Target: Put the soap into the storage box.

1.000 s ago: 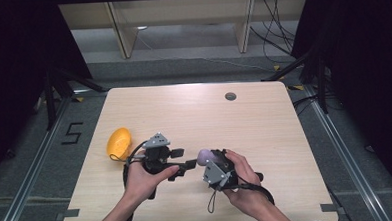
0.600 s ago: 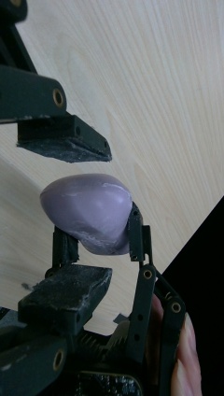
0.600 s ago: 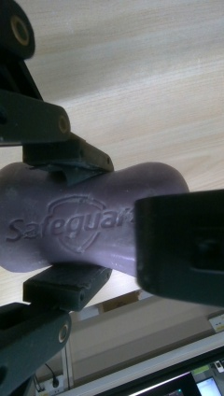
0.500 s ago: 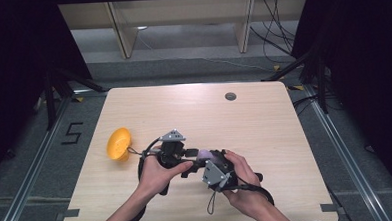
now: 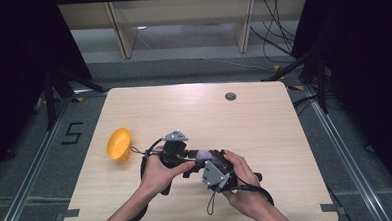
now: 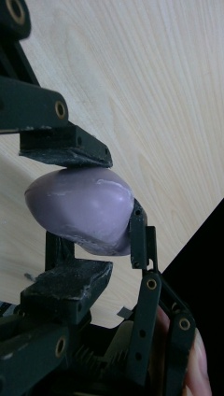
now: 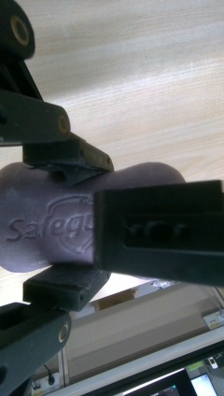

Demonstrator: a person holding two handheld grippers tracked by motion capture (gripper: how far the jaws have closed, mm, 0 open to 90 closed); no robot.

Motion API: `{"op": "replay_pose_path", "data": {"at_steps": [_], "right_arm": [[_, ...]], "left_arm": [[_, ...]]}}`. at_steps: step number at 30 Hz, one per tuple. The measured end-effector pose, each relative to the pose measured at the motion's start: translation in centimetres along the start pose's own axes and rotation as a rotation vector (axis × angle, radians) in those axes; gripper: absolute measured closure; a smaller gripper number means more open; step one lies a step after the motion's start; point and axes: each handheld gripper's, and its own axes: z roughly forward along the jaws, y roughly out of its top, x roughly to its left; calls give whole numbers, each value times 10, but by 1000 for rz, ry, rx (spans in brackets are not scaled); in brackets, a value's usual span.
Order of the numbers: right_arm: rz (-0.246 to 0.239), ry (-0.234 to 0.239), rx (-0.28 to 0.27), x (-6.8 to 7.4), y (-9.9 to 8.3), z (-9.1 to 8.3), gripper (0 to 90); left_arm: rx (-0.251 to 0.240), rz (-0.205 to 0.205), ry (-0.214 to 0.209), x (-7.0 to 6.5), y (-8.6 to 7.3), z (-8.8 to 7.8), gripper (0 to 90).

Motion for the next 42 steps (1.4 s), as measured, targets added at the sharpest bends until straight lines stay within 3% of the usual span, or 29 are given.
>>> {"op": "replay_pose_path", "data": {"at_steps": [8,11,12,16,23,28,33,35,36,40,42], "right_arm": [[48,2,7,3,0,-2,501],[54,-3,10,3,1,-3,501],[17,-7,-12,1,1,-2,501],[-1,-6,-20,0,1,-2,501],[11,-1,-22,0,2,-4,500],[-8,-3,-26,0,2,-4,501],[-20,3,-21,0,1,-3,501],[16,10,-12,2,1,-3,500],[-9,-4,-23,2,1,-2,500],[-4,-2,-23,2,1,-2,500],[2,7,-19,2,1,-2,500]], "left_arm": [[5,-3,-18,2,1,4,436],[8,-22,-31,3,1,6,443],[7,-28,-33,3,1,7,445],[18,-17,-35,4,1,9,459],[26,-40,-61,6,2,11,467],[24,-41,-57,5,2,12,474],[36,-44,-70,6,2,9,582],[44,-34,-57,5,2,9,584],[44,-34,-57,5,2,9,584],[44,-16,-61,4,1,8,585],[42,-21,-39,2,1,8,586]]}}
